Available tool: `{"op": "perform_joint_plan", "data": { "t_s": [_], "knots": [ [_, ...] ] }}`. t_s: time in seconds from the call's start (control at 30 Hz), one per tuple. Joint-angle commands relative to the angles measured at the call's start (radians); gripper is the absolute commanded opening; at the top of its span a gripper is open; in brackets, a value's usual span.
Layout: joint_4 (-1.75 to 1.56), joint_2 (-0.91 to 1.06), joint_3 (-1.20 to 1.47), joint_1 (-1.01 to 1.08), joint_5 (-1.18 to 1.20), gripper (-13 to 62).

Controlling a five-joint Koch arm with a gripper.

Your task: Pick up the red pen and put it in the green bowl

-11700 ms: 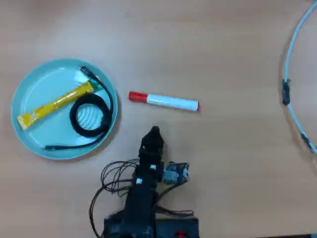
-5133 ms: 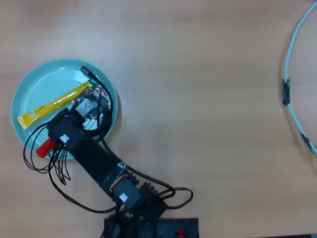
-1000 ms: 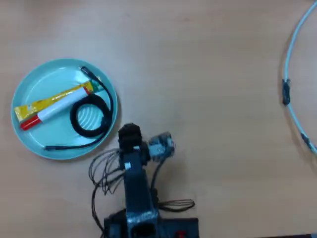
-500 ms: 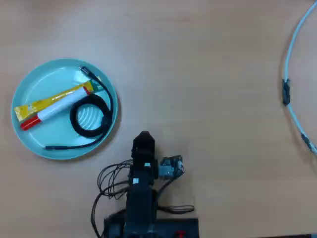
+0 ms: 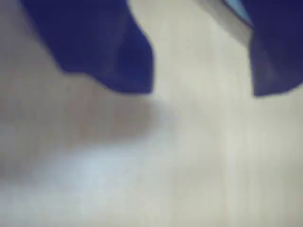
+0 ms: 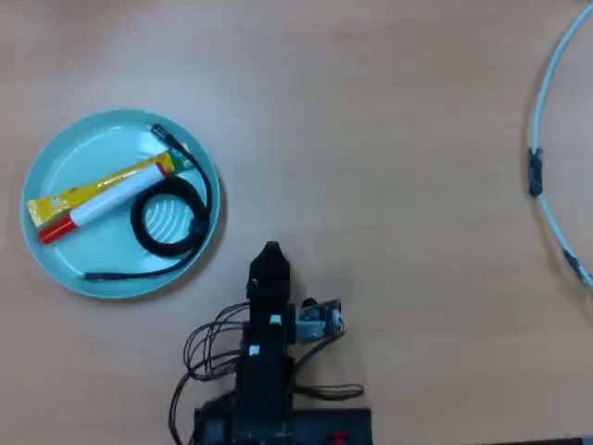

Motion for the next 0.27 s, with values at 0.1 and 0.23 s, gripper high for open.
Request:
{"op": "perform_joint_plan", "data": {
  "t_s": [0.1,0.23],
  "knots": [
    [0.009,0.094,0.057,0.003,-0.008,19.4],
    [0.015,0.092,0.080,0.011,0.002,19.3]
  ]
}}
